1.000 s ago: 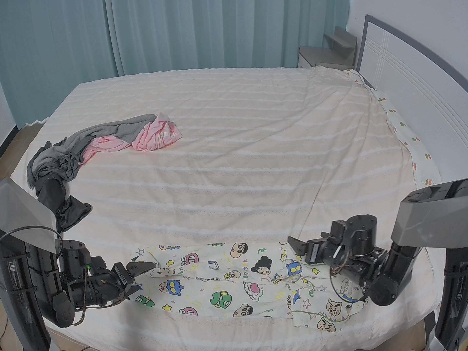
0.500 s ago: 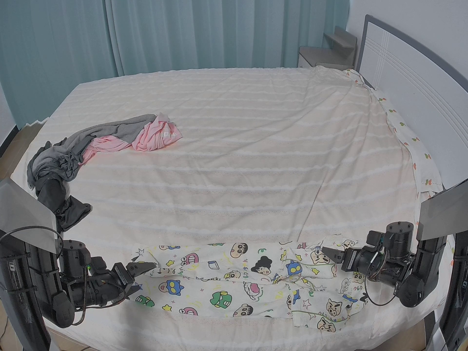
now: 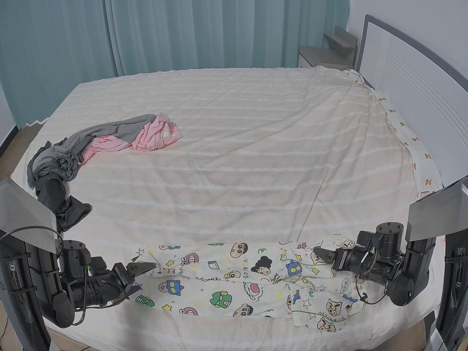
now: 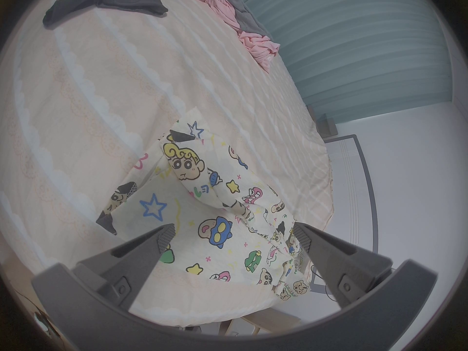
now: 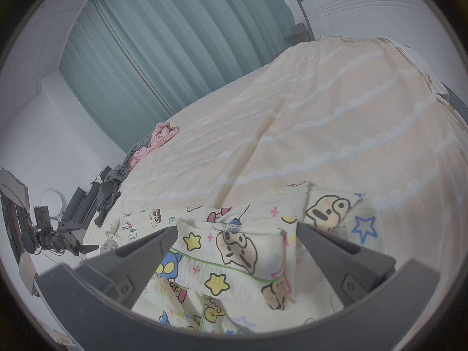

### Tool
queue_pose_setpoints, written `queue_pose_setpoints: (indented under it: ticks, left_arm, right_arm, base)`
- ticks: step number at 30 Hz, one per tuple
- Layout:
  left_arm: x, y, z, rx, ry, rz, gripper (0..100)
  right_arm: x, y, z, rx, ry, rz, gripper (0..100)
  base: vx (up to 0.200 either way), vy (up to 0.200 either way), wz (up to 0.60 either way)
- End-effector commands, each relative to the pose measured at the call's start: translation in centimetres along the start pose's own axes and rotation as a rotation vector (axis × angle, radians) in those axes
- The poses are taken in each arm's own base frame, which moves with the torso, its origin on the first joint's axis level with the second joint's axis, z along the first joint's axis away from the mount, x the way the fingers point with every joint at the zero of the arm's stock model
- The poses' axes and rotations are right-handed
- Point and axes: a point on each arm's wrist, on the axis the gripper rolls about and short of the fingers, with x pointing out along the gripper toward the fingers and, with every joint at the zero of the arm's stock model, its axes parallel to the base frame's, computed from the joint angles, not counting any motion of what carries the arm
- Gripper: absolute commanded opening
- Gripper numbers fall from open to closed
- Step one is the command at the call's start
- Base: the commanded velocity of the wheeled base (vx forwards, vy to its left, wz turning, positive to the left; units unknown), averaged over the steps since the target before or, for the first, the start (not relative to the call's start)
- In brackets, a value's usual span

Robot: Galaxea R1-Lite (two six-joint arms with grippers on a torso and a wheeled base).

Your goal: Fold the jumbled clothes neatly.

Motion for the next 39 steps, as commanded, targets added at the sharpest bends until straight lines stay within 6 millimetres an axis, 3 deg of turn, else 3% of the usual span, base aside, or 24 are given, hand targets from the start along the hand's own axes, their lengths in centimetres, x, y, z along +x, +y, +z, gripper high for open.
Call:
queue_pose_setpoints:
  ticks: [1,8,15,23,39]
  left_arm:
    - [-0.1,0.0,-0.1,0.001,-0.003,-0.003,100]
    - [-0.1,0.0,-0.1,0.001,-0.003,-0.003,100]
    - [-0.1,0.0,-0.1,0.001,-0.003,-0.003,100]
    - [-0.1,0.0,-0.1,0.001,-0.003,-0.003,100]
    - [-0.1,0.0,-0.1,0.001,-0.003,-0.003,100]
  right_arm:
    - [0.3,0.3,-0.1,-0.008,-0.004,0.013,100]
    - [0.4,0.4,-0.2,-0.021,-0.003,0.014,100]
    - [-1.0,0.9,1.5,-0.049,-0.065,0.021,100]
    - [-0.9,1.3,2.1,-0.089,-0.105,0.006,100]
    - [1.4,0.2,-1.1,-0.087,0.012,-0.011,100]
  base:
    - [0.0,0.0,0.0]
    - [0.0,0.0,0.0]
    - [0.0,0.0,0.0]
    - [0.0,0.0,0.0]
    - [0.0,0.0,0.0]
